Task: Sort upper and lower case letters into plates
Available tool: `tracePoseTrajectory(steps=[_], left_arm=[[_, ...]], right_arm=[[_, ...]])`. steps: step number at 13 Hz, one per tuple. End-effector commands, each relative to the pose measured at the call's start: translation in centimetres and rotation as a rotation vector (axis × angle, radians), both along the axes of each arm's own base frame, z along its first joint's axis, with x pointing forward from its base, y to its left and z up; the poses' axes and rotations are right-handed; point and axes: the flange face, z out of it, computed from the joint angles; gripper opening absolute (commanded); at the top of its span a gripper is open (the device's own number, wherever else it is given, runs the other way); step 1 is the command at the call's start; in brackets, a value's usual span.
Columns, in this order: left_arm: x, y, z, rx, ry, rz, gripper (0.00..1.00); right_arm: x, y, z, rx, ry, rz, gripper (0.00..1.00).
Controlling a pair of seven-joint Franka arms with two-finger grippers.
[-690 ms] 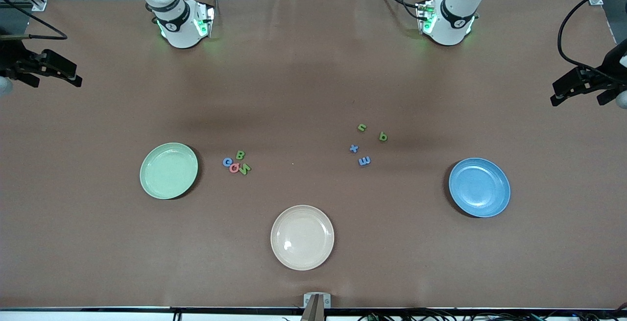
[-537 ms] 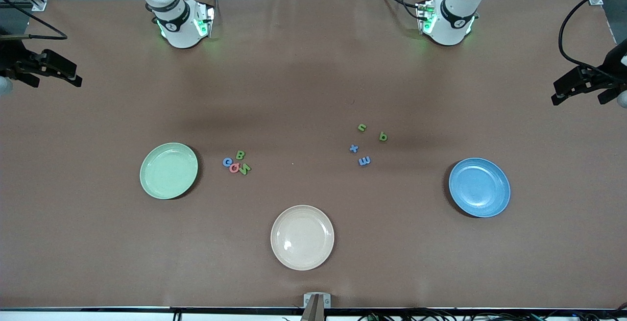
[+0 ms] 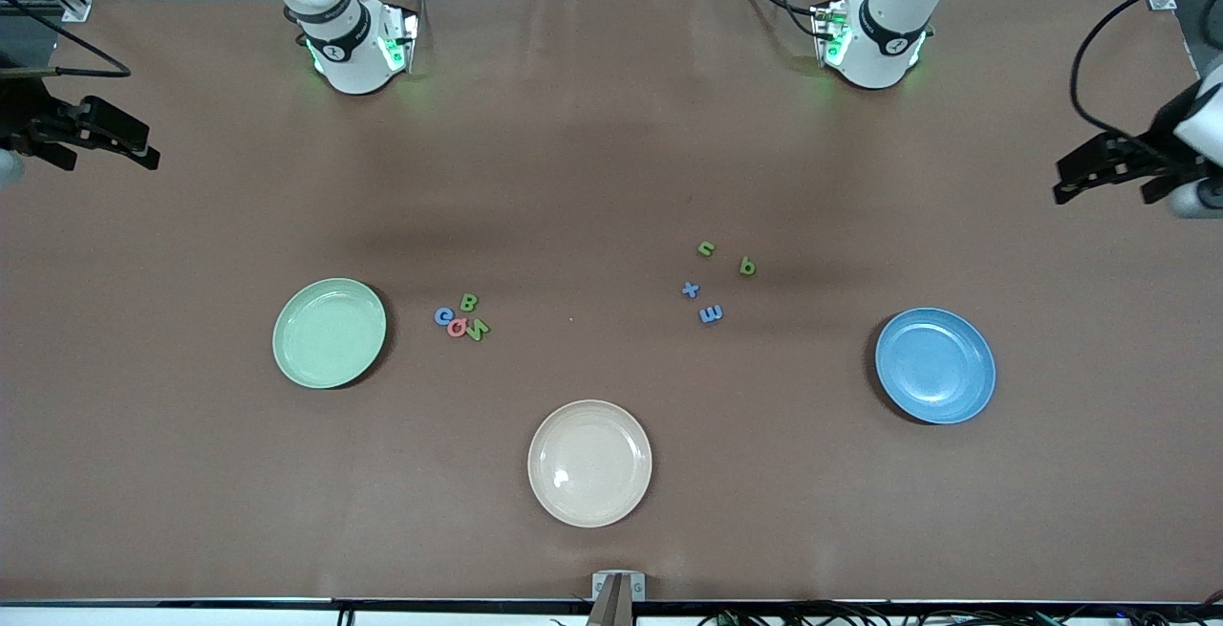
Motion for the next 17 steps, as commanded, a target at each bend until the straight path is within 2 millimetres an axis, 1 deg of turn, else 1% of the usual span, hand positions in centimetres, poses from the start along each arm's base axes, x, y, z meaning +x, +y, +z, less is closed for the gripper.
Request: tracePoseTrajectory(steps=[1, 3, 4, 5, 6, 7, 8, 9, 10, 11, 12, 13, 14, 15, 16, 17], left_arm=[[-0.6, -5.8, -4.2, 0.000, 0.030, 0.027, 1.00], [-1.1, -9.9, -8.3, 0.008, 0.033, 0.120, 1.00], [-1.3, -12.0, -10.6, 0.006, 0.026, 0.160, 1.00], [-1.7, -13.6, -12.8, 0.007, 0.031, 0.213, 1.00], [-1.8, -15.1, -15.1, 0.008, 0.047, 0.275, 1.00], [-2.0, -16.3, -17.3, 0.006, 0.058, 0.327, 1.00], [-2.3, -17.9, -19.9, -0.005, 0.058, 0.385, 1.00], [-2.9, -19.4, -22.5, -0.018, 0.052, 0.442, 0.98], [-3.9, -20.7, -25.6, -0.036, 0.035, 0.500, 0.93], [-5.0, -21.7, -28.1, -0.054, 0.022, 0.541, 0.93], [-5.8, -22.1, -30.2, -0.065, 0.017, 0.564, 0.91], [-6.4, -22.2, -32.3, -0.078, 0.022, 0.587, 0.86], [-7.1, -22.7, -33.6, -0.089, 0.022, 0.584, 0.83], [-7.8, -23.5, -34.9, -0.095, 0.032, 0.577, 0.81], [-8.2, -23.9, -35.9, -0.101, 0.038, 0.616, 0.80], [-8.3, -24.3, -36.6, -0.105, 0.046, 0.661, 0.78]], right_arm=[[-0.7, -0.2, 0.9, -0.011, -0.013, -0.002, 1.00], [0.1, -0.5, 0.5, -0.010, -0.003, -0.003, 1.00], [1.0, -0.7, -0.8, -0.013, 0.014, -0.002, 1.00], [2.9, -0.8, -3.6, -0.015, 0.046, -0.005, 1.00], [4.7, -1.4, -6.6, -0.015, 0.069, -0.011, 1.00], [6.9, -2.7, -9.9, -0.015, 0.071, -0.029, 1.00], [8.5, -3.0, -12.6, -0.012, 0.074, -0.035, 1.00], [9.2, -2.6, -13.7, -0.010, 0.073, -0.032, 1.00], [9.6, -1.9, -14.9, -0.005, 0.077, -0.040, 1.00], [10.5, -0.9, -16.8, -0.008, 0.081, -0.087, 1.00], [11.1, 0.1, -18.4, -0.015, 0.080, -0.159, 1.00], [11.9, 3.0, -20.4, -0.018, 0.080, -0.212, 1.00], [12.3, 6.1, -22.6, -0.030, 0.079, -0.281, 1.00], [12.7, 9.2, -24.7, -0.040, 0.064, -0.350, 1.00], [13.2, 12.4, -27.4, -0.044, 0.047, -0.382, 1.00], [13.3, 14.9, -29.4, -0.043, 0.033, -0.403, 1.00]])
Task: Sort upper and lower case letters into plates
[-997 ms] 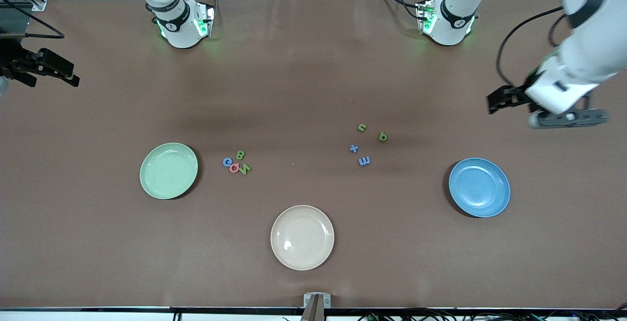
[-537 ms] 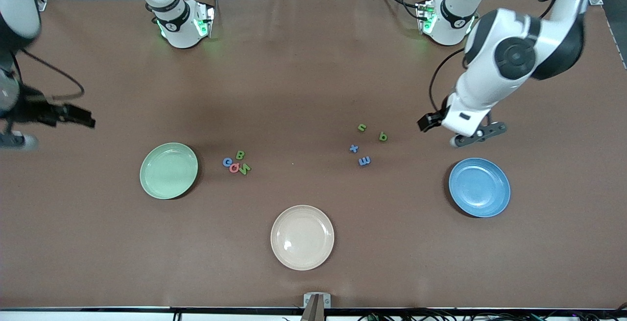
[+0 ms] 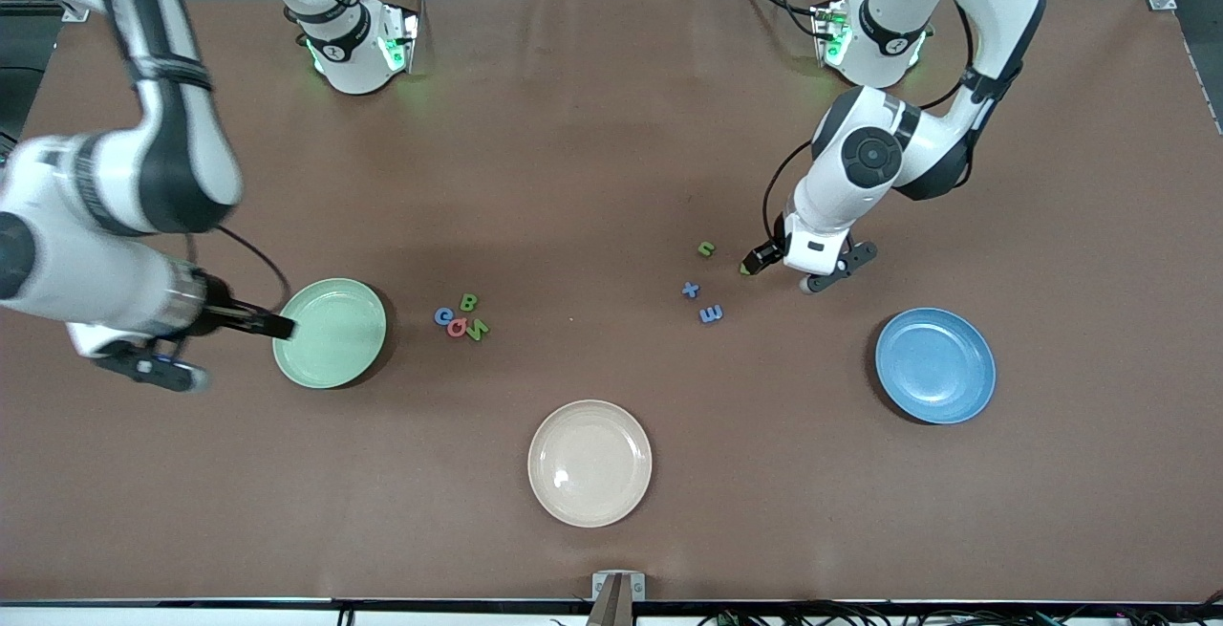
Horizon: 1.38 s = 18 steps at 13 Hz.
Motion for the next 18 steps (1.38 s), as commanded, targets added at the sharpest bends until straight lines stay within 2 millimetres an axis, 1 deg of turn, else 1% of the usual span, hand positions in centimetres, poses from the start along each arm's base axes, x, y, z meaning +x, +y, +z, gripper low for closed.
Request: tracePoseTrajectory(steps=[1, 2, 3, 4, 6, 7, 8, 10, 11, 12, 13, 14, 15, 17, 18], left_arm=[[-0.8, -1.4, -1.4, -0.004, -0.004, 0.085, 0.76], [-1.2, -2.0, -2.2, 0.009, 0.001, 0.096, 0.72], [-1.2, -2.3, -2.8, 0.027, -0.001, 0.096, 0.69], [-1.0, -2.6, -3.3, 0.037, -0.001, 0.123, 0.66], [-0.3, -3.2, -4.0, 0.047, -0.006, 0.165, 0.65], [-0.1, -3.6, -4.5, 0.050, -0.004, 0.175, 0.65], [0.0, -3.7, -5.0, 0.061, -0.010, 0.170, 0.65], [0.0, -4.0, -6.2, 0.086, -0.020, 0.171, 0.65], [-0.1, -4.0, -6.7, 0.100, -0.027, 0.162, 0.65], [0.1, -3.9, -7.2, 0.107, -0.030, 0.159, 0.64], [0.3, -4.1, -7.2, 0.103, -0.031, 0.173, 0.60], [0.4, -4.4, -7.3, 0.103, -0.030, 0.191, 0.52], [0.4, -4.5, -7.4, 0.102, -0.027, 0.202, 0.37], [0.6, -4.1, -7.1, 0.108, -0.031, 0.197, 0.03], [1.2, -3.4, -6.5, 0.113, -0.040, 0.207, 0.00]], right_arm=[[0.2, 6.8, -5.3, -0.011, -0.026, -0.103, 1.00], [-0.1, 9.0, -7.0, -0.010, -0.037, -0.085, 1.00], [-0.1, 10.3, -8.6, -0.009, -0.046, -0.081, 1.00], [-0.2, 11.3, -9.8, -0.009, -0.053, -0.086, 1.00], [-0.4, 10.8, -12.5, -0.008, -0.062, -0.099, 0.99], [-1.0, 10.2, -13.9, -0.009, -0.068, -0.105, 0.95], [-1.7, 10.2, -15.1, -0.010, -0.071, -0.104, 0.91], [-3.3, 9.7, -17.4, -0.011, -0.076, -0.104, 0.79], [-4.0, 9.4, -18.2, -0.016, -0.064, -0.105, 0.72], [-4.4, 9.5, -18.5, -0.021, -0.051, -0.104, 0.68], [-5.0, 9.4, -19.0, -0.026, -0.038, -0.102, 0.68], [-5.7, 9.3, -19.6, -0.030, -0.025, -0.099, 0.68], [-6.3, 9.4, -19.7, -0.034, -0.016, -0.095, 0.68], [-7.2, 9.2, -19.7, -0.038, -0.005, -0.093, 0.68], [-7.8, 9.4, -19.8, -0.040, 0.001, -0.092, 0.68]])
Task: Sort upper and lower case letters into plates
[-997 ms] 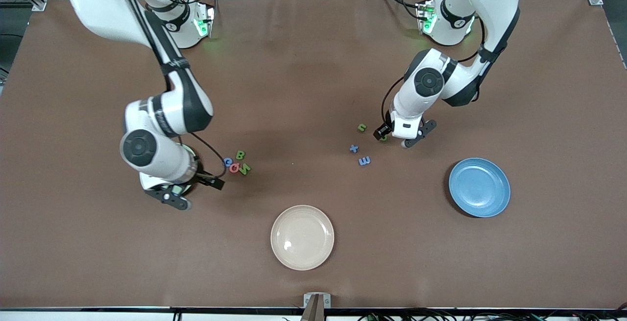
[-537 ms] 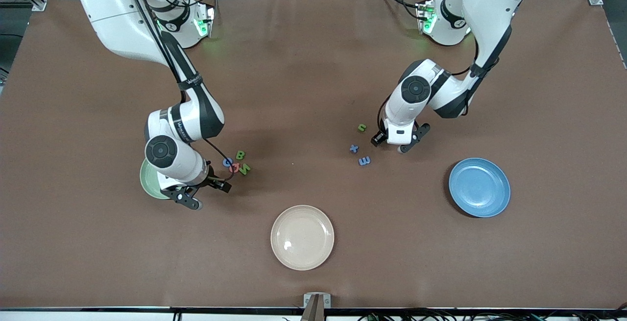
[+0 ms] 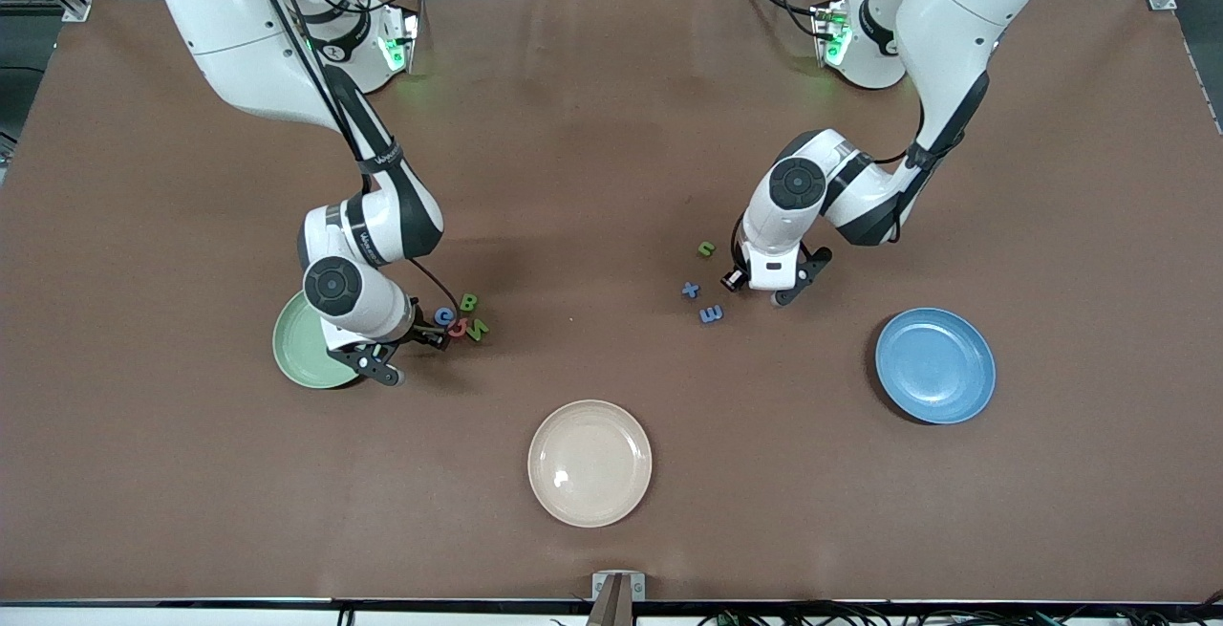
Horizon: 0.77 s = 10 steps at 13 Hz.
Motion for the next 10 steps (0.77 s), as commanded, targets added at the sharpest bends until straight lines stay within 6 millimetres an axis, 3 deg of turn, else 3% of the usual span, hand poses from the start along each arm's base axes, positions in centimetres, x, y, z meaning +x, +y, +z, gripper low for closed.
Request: tracePoseTrajectory(steps=[1, 4, 6, 9, 10], left_arm=[[1.7, 1.0, 1.8, 0.033, -0.032, -0.004, 0.00], [6.9, 5.7, 6.4, 0.124, -0.027, -0.046, 0.00], [9.6, 8.4, 8.4, 0.143, -0.026, -0.066, 0.00], [12.0, 14.2, 8.5, 0.141, -0.016, -0.097, 0.00], [12.6, 15.4, 8.7, 0.137, -0.021, -0.092, 0.00]], right_arm=[[-2.3, 0.7, 1.0, 0.000, 0.002, -0.016, 0.68], [-3.3, 2.6, 0.8, -0.007, 0.006, -0.042, 0.68], [-3.4, 2.9, 0.8, -0.007, 0.004, -0.041, 0.68], [-3.4, 2.9, 0.7, -0.007, 0.004, -0.041, 0.65], [-3.4, 2.9, 0.8, -0.006, 0.003, -0.039, 0.63]])
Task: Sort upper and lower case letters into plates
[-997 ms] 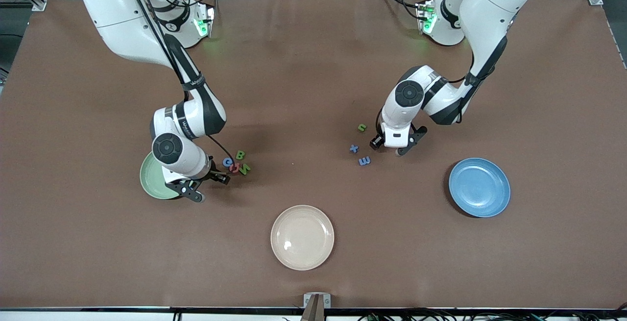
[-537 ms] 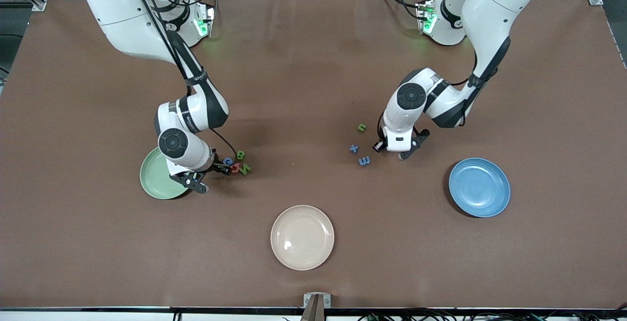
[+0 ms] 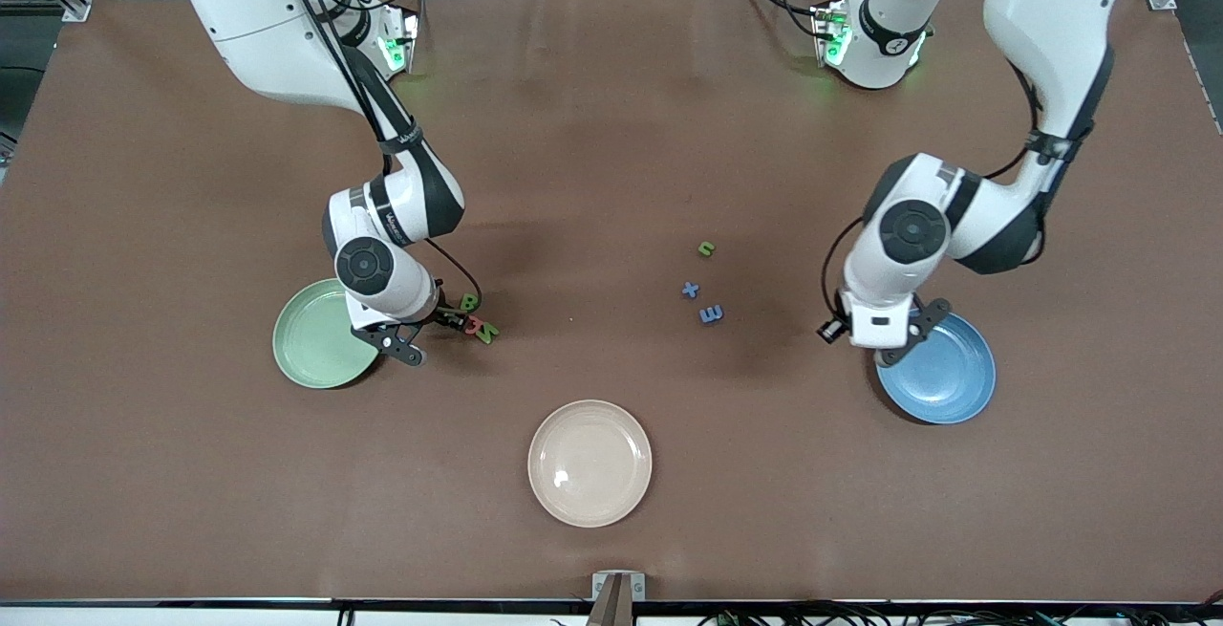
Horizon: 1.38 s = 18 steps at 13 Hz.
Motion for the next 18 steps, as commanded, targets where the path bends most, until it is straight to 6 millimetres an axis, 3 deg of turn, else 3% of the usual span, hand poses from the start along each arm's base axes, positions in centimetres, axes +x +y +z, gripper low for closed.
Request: tracePoseTrajectory(steps=[1, 5, 6, 7, 9, 10, 11, 12, 13, 15, 16, 18], left_arm=[[1.6, 2.6, 0.1, 0.004, 0.000, -0.010, 0.00], [4.2, 10.5, -1.8, 0.013, 0.009, 0.007, 0.01], [4.6, 12.2, -2.5, 0.016, 0.014, 0.011, 0.01], [4.9, 13.3, -3.2, 0.024, 0.017, 0.005, 0.01], [5.1, 13.7, -3.2, 0.031, 0.012, 0.003, 0.03], [5.6, 14.5, -3.6, 0.026, 0.011, 0.014, 0.17], [5.7, 14.9, -4.0, 0.025, 0.014, 0.021, 0.62], [5.8, 14.9, -3.8, 0.024, 0.008, 0.039, 1.00], [5.9, 14.7, -3.2, 0.025, 0.002, 0.045, 1.00], [5.3, 11.3, -1.0, 0.023, 0.012, 0.011, 1.00], [4.4, 7.8, -0.2, 0.021, 0.050, -0.006, 1.00], [3.0, 1.5, 1.1, -0.020, 0.060, -0.028, 1.00]], right_arm=[[-0.9, -0.3, 0.8, 0.006, -0.009, -0.016, 0.59], [-1.1, -0.4, 0.8, 0.002, 0.000, -0.021, 0.10], [-0.9, -0.5, 1.3, 0.003, -0.003, -0.024, 0.03], [-0.4, -0.9, 2.1, 0.008, -0.010, -0.019, 0.00], [1.7, -2.4, 5.2, 0.014, 0.006, -0.024, 0.00], [2.9, -3.7, 6.8, 0.016, 0.033, -0.001, 0.00], [3.9, -5.5, 8.2, 0.025, 0.047, 0.044, 0.00], [4.6, -7.9, 9.1, 0.039, 0.041, 0.098, 0.00], [5.1, -10.7, 9.4, 0.056, 0.039, 0.149, 0.00], [5.1, -17.0, 8.2, 0.081, 0.051, 0.237, 0.00], [5.0, -19.7, 7.5, 0.090, 0.048, 0.262, 0.01], [3.4, -21.0, 4.5, 0.091, 0.027, 0.282, 0.01]])
